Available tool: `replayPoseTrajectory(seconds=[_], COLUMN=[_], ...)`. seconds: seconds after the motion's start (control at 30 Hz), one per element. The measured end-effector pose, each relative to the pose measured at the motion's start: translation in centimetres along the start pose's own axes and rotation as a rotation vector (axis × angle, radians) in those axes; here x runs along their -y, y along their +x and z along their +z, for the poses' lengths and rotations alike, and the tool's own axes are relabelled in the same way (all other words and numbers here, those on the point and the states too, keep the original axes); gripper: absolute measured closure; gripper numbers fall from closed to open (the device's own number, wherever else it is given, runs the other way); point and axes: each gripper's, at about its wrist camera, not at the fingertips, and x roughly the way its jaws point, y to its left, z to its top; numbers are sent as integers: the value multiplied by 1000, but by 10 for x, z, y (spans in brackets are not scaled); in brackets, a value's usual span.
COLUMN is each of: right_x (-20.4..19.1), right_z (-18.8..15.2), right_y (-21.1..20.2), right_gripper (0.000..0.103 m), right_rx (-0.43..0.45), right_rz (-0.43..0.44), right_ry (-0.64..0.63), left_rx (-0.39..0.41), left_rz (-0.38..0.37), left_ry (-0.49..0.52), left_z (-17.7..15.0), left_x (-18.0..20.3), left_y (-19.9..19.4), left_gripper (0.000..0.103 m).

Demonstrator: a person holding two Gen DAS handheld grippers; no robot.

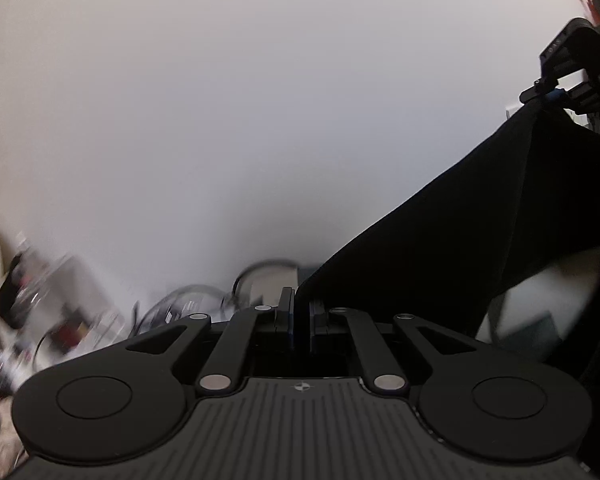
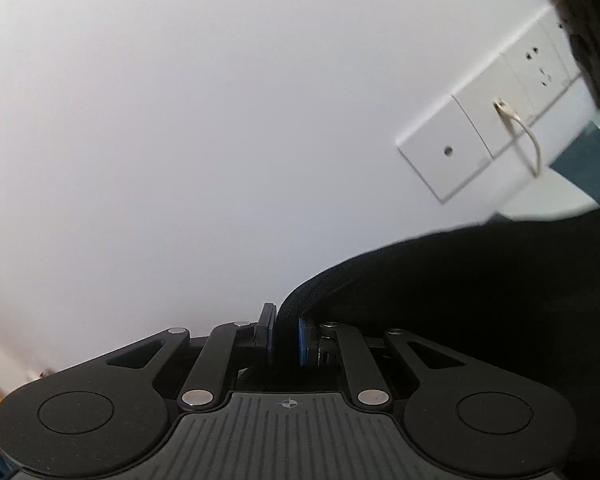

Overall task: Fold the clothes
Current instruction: 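Lift the garment with both grippers and lower it onto the table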

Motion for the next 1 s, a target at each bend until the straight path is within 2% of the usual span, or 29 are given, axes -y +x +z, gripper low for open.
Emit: replayPoseTrajectory(seconds=[0.13,0.23,0.27,0.4,0.53,0.63,0.73,0.8,0.87,1.0], right_x=[-12,-29,-31,-30,-1,23,37,40,38,7], right_z=[28,33,28,-4,-71,-120,-150,-161,-165,-143], right_y=[10,-21,-32,-73,-103,-120,-125,-126,-125,-121], right_gripper=[93,93,93,93,94,94,94,94,94,95], right_rx=[92,162,148,59,-65,-135,-175,-192,-203,-184], right_rz=[7,101,100,62,-38,-127,-202,-235,-253,-190], right_ry=[29,-5,-24,-59,-5,53,85,77,43,-37], left_rx=[115,194,205,124,-8,-150,-206,-210,-184,-85], left_rz=[48,76,78,-4,-90,-186,-222,-224,-191,-64], left_ry=[49,86,109,155,202,175,196,195,212,230], left_z=[39,55,56,21,-30,-76,-112,-122,-125,-102], left_x=[-12,-25,-28,-32,-21,-3,13,18,22,8], left_y=[27,11,4,-34,-76,-97,-105,-103,-97,-100], left_gripper=[96,96,96,96,96,96,96,96,96,96])
